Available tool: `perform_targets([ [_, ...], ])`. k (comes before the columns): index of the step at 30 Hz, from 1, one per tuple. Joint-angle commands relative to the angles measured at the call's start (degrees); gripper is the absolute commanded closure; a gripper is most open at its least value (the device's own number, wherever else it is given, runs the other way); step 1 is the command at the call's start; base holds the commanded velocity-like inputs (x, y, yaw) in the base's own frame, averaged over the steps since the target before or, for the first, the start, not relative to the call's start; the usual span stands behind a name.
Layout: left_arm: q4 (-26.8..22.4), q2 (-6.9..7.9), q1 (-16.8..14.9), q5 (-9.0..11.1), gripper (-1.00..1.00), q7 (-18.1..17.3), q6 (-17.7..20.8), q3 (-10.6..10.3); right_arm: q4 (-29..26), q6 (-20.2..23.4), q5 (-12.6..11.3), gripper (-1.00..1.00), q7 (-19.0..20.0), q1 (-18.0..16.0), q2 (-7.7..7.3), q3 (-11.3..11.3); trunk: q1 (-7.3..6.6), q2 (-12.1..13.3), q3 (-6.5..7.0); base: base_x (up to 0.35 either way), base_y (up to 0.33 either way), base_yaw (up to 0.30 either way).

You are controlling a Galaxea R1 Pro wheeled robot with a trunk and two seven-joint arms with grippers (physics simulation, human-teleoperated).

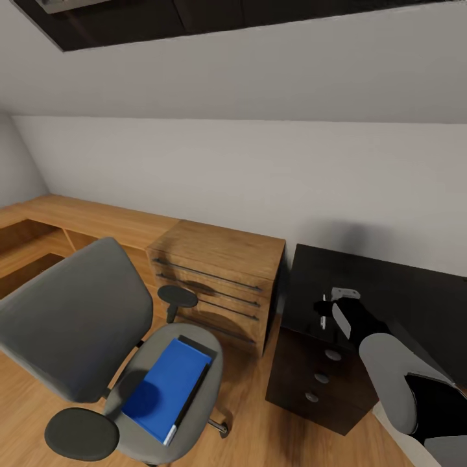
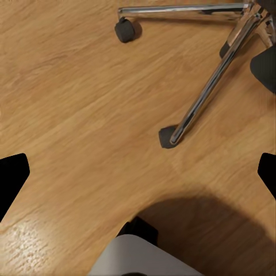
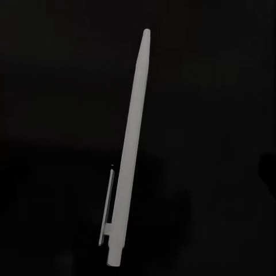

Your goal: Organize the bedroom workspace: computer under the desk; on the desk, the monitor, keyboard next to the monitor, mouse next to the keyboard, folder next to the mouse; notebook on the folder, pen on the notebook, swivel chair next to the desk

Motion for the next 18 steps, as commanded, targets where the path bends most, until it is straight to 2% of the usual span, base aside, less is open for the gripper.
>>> perform_targets([
  [1,0.0,0.01,0.0,0.5,-1.00,-0.2,-0.2,-0.1,-0.9,0.3,0.4,-1.00,0.1,0.0,0.07,-0.3,-0.23,0.4,0.13,0.000,0.000,0.000],
  [6,0.0,0.01,0.0,0.5,-1.00,-0.2,-0.2,-0.1,-5.1,0.6,0.1,-1.00,0.1,0.0,0.44,-0.4,-1.33,2.4,1.03,0.000,0.000,0.000],
  [12,0.0,0.01,0.0,0.5,-1.00,-0.2,-0.2,-0.1,-7.2,0.9,-0.8,-1.00,0.1,0.0,1.10,-0.5,-1.33,2.4,1.01,0.000,0.000,0.008],
  [18,0.0,-0.01,0.0,0.5,-1.00,-0.2,-0.2,-0.1,-7.6,0.7,-2.7,-1.00,0.1,0.1,2.24,-0.6,-1.33,2.4,0.78,0.000,0.000,0.162],
])
